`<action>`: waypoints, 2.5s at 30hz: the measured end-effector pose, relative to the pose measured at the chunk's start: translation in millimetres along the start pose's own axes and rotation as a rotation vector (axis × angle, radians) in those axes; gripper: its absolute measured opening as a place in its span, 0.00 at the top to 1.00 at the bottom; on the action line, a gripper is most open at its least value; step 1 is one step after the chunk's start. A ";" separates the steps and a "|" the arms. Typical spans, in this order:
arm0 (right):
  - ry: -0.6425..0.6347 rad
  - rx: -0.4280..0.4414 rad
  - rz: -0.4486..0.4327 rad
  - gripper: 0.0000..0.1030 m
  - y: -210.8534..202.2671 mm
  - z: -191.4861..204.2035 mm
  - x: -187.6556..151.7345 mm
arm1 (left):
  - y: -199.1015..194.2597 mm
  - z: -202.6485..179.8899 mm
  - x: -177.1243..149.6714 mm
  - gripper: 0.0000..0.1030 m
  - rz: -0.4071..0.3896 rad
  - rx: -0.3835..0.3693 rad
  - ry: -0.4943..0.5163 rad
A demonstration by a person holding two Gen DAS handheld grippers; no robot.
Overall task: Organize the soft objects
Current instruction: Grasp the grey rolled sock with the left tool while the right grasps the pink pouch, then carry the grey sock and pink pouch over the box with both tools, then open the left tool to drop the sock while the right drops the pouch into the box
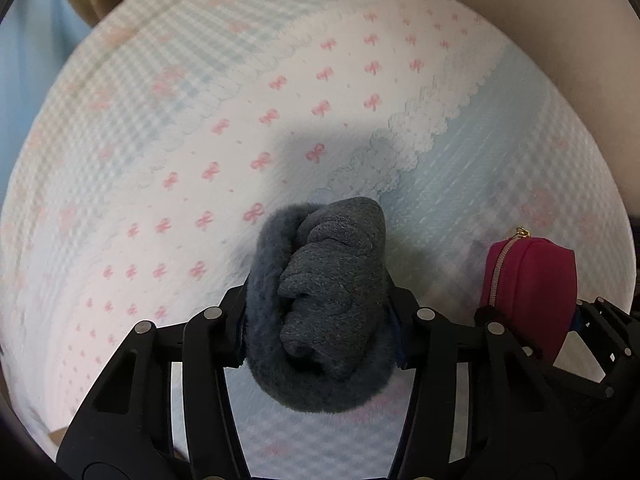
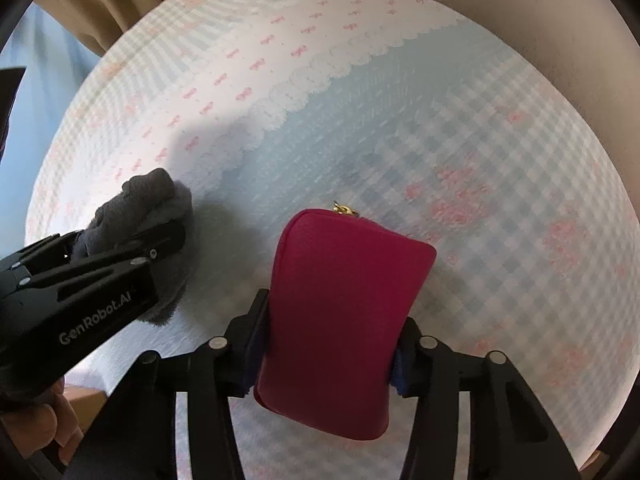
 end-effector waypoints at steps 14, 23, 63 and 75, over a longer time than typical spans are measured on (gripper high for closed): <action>-0.109 0.037 -0.199 0.57 -153.6 43.5 -33.3 | -173.3 28.8 -53.2 0.54 -0.239 -0.026 -0.098; -0.220 0.064 -0.330 0.57 -248.9 110.3 -101.3 | -280.5 81.6 -135.5 0.54 -0.390 -0.028 -0.169; -0.519 0.142 0.167 0.57 -28.8 434.8 -244.9 | -115.0 413.0 -417.4 0.54 -0.052 0.001 -0.586; -0.569 0.040 0.352 0.55 33.5 439.3 -244.1 | -63.9 383.1 -419.2 0.23 0.062 -0.061 -0.470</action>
Point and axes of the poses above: each gripper's, at about its wrist camera, not at the fingertips, and y roughly the way its jaws point, z to its left, x to its top, the point moved 4 cm from there along y, roughly the way its jaws point, and after that the axes turned 6 degrees about z, right-handed, at the moved point
